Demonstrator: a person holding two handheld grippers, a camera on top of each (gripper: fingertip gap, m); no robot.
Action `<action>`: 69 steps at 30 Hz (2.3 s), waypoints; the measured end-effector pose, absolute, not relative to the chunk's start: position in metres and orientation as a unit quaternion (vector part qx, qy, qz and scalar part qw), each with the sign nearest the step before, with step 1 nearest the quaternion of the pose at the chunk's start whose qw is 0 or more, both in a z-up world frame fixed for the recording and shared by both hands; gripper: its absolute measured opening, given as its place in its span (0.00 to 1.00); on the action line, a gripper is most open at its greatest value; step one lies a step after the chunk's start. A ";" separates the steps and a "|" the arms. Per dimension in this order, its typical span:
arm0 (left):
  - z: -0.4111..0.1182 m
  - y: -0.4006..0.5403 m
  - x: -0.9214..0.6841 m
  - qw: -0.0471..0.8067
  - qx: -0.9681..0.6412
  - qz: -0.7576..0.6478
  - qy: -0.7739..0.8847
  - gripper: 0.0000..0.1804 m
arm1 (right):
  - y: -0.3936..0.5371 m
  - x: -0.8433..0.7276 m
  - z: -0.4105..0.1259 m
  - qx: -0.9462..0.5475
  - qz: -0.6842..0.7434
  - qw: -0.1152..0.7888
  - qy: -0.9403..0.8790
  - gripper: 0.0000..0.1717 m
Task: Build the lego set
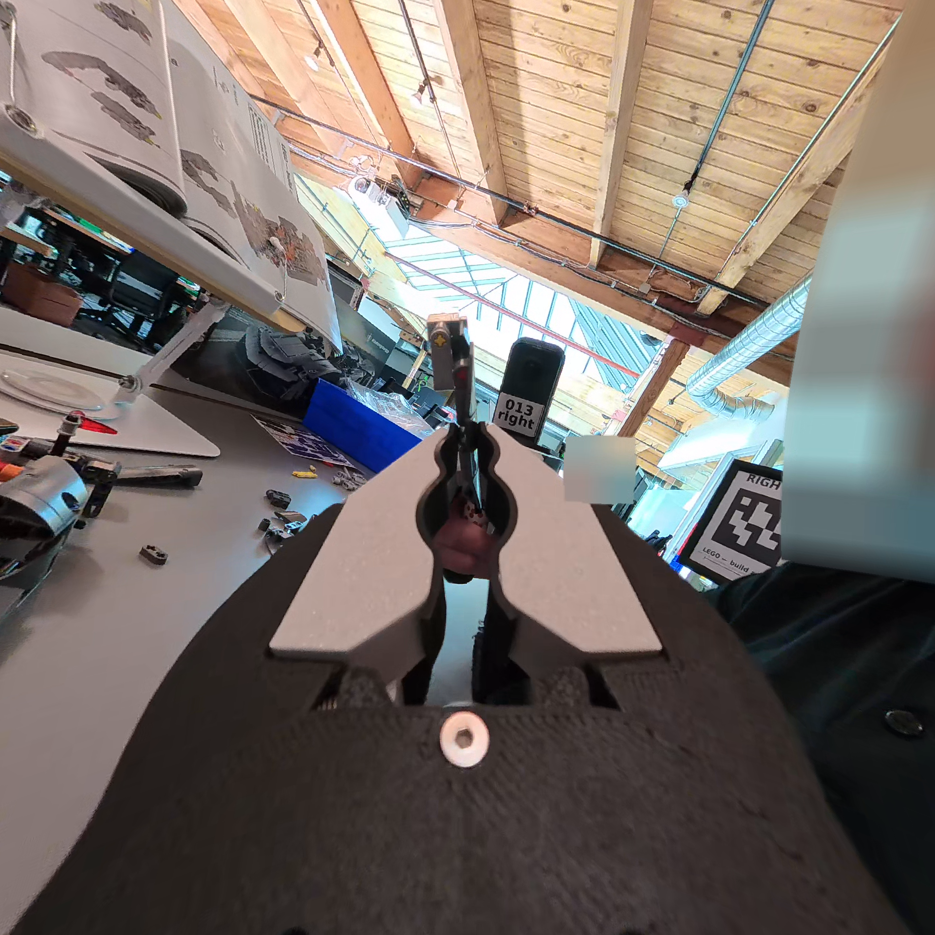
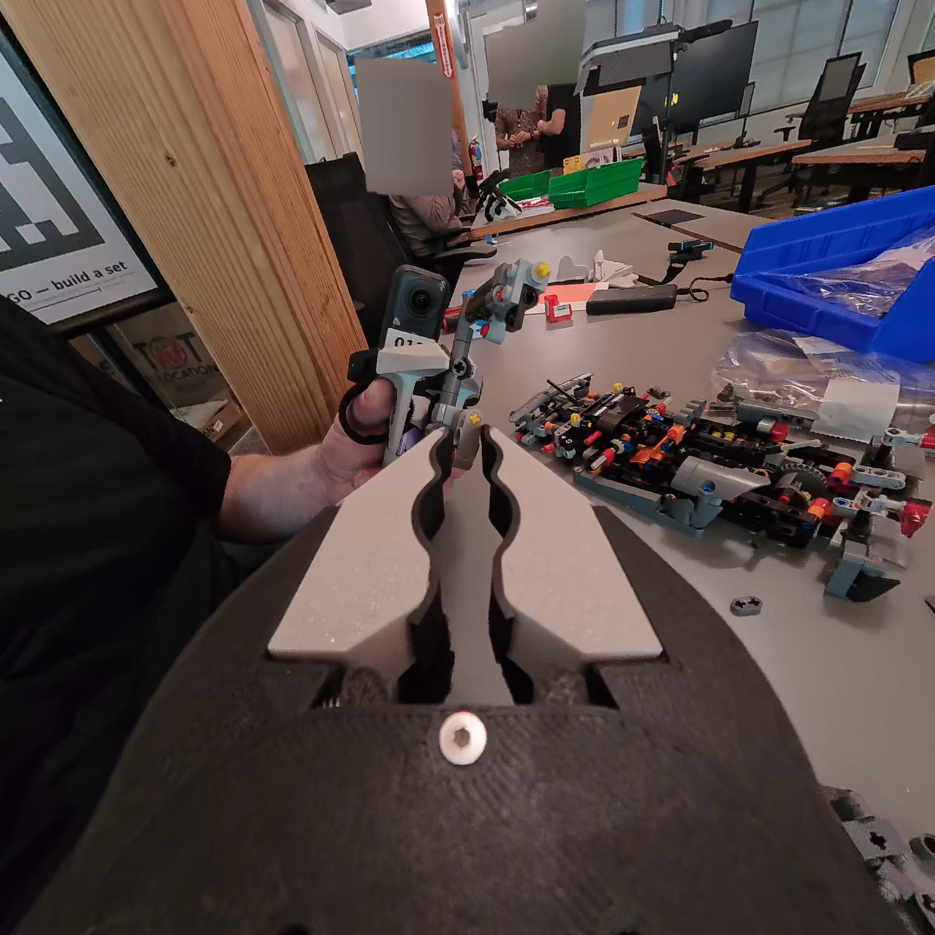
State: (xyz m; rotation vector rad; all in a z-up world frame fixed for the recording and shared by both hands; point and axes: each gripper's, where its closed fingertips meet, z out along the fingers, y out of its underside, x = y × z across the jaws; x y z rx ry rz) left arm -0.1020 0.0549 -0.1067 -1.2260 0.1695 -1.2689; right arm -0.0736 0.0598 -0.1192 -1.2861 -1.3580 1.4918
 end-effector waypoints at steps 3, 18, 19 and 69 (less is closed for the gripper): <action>-0.106 0.058 -0.098 0.632 -0.535 -0.556 0.076 0.02 | 0.063 -0.069 -0.119 -0.500 0.582 0.368 -0.524 0.05; -0.103 0.065 -0.093 0.635 -0.525 -0.562 0.068 0.02 | 0.072 -0.063 -0.117 -0.504 0.582 0.382 -0.511 0.13; -0.103 0.065 -0.093 0.636 -0.525 -0.562 0.067 0.02 | 0.073 -0.063 -0.117 -0.506 0.582 0.383 -0.509 0.13; -0.101 0.079 -0.088 0.643 -0.509 -0.572 0.033 0.03 | 0.084 -0.057 -0.114 -0.505 0.582 0.405 -0.492 0.05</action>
